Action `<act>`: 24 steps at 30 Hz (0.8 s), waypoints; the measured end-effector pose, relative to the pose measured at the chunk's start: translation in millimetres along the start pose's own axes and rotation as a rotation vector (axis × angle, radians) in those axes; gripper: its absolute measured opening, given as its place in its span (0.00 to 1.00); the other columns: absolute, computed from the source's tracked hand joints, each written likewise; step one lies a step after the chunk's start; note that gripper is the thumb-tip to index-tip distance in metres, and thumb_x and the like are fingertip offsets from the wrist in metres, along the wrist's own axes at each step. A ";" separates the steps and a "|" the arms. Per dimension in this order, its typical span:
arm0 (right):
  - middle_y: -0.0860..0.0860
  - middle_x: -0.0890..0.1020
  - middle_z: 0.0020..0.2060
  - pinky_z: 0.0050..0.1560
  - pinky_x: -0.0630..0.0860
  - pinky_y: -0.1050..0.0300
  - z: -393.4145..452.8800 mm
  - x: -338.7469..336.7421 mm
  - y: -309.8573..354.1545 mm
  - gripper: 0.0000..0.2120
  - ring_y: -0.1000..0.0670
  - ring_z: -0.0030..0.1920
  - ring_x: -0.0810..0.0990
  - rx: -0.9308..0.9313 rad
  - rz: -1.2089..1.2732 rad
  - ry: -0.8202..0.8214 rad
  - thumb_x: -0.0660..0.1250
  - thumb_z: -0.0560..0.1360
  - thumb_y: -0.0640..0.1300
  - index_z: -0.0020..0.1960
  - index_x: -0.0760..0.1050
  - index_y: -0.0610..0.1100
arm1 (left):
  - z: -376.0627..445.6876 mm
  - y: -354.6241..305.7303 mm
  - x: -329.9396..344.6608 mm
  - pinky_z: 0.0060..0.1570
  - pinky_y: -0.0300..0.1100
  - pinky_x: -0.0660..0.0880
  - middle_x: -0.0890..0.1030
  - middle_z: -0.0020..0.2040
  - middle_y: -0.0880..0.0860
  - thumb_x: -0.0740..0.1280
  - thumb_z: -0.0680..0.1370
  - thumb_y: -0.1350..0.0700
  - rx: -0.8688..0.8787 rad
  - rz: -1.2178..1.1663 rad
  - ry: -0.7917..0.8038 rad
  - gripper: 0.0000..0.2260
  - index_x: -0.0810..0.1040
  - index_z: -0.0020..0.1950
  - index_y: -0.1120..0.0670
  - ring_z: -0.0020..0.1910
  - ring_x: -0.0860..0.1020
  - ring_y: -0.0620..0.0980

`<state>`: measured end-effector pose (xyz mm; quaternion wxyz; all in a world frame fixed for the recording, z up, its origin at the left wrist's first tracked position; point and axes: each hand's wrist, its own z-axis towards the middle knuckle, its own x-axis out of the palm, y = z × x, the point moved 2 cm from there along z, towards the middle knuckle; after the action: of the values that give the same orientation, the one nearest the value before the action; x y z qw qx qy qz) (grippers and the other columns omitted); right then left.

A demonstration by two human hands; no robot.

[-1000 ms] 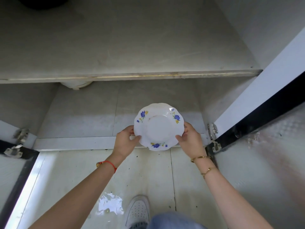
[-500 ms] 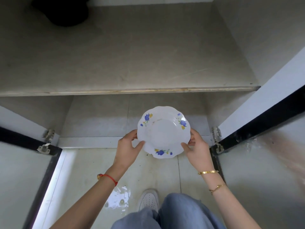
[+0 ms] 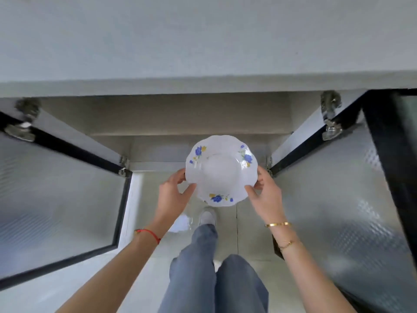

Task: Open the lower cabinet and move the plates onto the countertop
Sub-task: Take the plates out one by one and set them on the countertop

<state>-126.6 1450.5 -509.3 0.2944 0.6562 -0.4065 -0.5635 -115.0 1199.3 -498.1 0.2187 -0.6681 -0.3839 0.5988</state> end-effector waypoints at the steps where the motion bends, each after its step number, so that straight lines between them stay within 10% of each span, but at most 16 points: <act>1: 0.62 0.79 0.45 0.41 0.71 0.77 -15.1 -14.5 20.6 0.26 0.65 0.44 0.78 0.000 -0.006 0.013 0.69 0.71 0.36 0.67 0.69 0.49 | -16.9 -18.1 -17.6 0.51 0.32 0.73 0.81 0.50 0.40 0.73 0.73 0.56 -0.019 0.002 0.008 0.16 0.79 0.61 0.50 0.49 0.78 0.41; 6: 0.54 0.79 0.49 0.46 0.75 0.68 -91.1 -86.2 120.1 0.26 0.52 0.47 0.78 -0.022 -0.049 0.063 0.70 0.72 0.39 0.68 0.68 0.46 | -102.7 -108.4 -101.6 0.51 0.30 0.72 0.82 0.52 0.43 0.73 0.73 0.55 -0.065 0.003 -0.002 0.17 0.78 0.61 0.51 0.50 0.79 0.42; 24: 0.62 0.77 0.47 0.44 0.73 0.72 -227.7 -203.4 280.4 0.24 0.59 0.48 0.78 -0.171 -0.016 0.083 0.70 0.72 0.42 0.66 0.68 0.52 | -265.6 -255.4 -240.2 0.59 0.39 0.75 0.83 0.55 0.46 0.72 0.74 0.56 -0.015 -0.116 -0.118 0.18 0.78 0.64 0.52 0.54 0.80 0.44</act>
<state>32.6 1471.0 -127.1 0.3612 0.6547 -0.3391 -0.5709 80.9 1213.4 -104.5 0.2251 -0.6100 -0.4388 0.6203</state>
